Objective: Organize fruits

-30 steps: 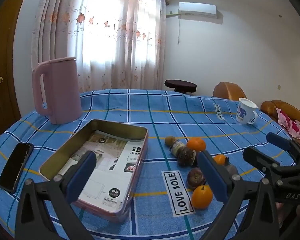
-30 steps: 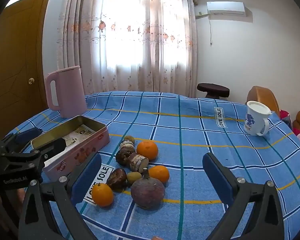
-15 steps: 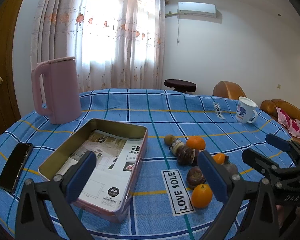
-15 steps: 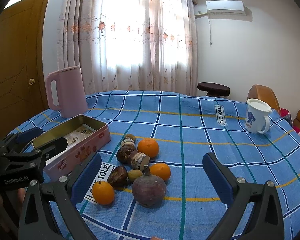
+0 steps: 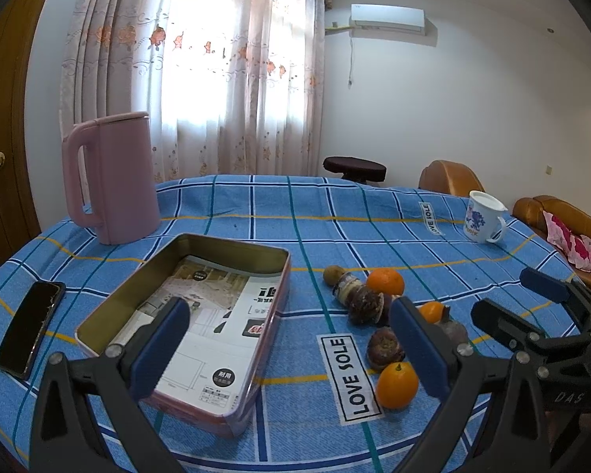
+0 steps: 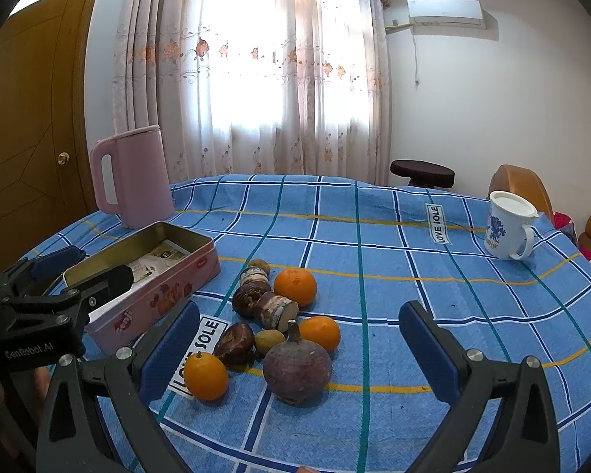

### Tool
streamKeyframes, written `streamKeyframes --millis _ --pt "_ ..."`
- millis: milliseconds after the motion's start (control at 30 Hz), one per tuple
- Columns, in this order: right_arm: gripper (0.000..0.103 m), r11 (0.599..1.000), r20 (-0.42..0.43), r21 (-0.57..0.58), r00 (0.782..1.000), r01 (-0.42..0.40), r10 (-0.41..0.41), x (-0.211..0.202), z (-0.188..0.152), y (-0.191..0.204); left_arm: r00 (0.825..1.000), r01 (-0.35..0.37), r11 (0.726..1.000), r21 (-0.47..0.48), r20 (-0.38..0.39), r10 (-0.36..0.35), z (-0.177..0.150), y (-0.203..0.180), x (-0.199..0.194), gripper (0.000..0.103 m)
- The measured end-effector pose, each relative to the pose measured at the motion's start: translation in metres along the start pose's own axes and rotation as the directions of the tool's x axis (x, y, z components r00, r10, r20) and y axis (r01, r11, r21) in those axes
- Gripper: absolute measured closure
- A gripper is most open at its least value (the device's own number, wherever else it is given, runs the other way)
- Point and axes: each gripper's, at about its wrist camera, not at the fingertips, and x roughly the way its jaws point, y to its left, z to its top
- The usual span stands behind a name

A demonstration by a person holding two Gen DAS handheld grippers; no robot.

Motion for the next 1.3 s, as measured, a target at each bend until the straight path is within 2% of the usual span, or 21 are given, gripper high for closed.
streamKeyframes --millis 767,900,1067,1233,1300 --pt "0.001 1.000 -0.007 -0.003 1.000 -0.002 0.002 0.001 -0.003 0.001 1.000 0.000 1.000 0.000 0.000 0.000 0.000 0.000 0.000 0.000" --pt "0.001 1.000 -0.018 -0.004 1.000 0.023 -0.023 0.003 -0.007 -0.002 1.000 0.012 1.000 -0.002 -0.006 -0.012 -0.003 -0.002 0.002 0.000" --pt "0.001 0.996 -0.047 0.029 0.995 0.087 -0.085 0.010 -0.017 -0.023 0.998 0.053 0.998 0.032 -0.039 -0.052 -0.018 -0.021 0.011 0.000" --pt "0.001 0.990 -0.078 0.078 0.991 0.117 -0.111 0.014 -0.028 -0.047 0.985 0.141 0.988 0.062 -0.106 -0.134 -0.031 -0.043 0.023 0.001" --pt "0.001 0.989 -0.082 0.093 0.990 0.118 -0.110 0.014 -0.029 -0.051 0.979 0.162 0.983 0.081 -0.135 -0.151 -0.036 -0.051 0.028 0.009"
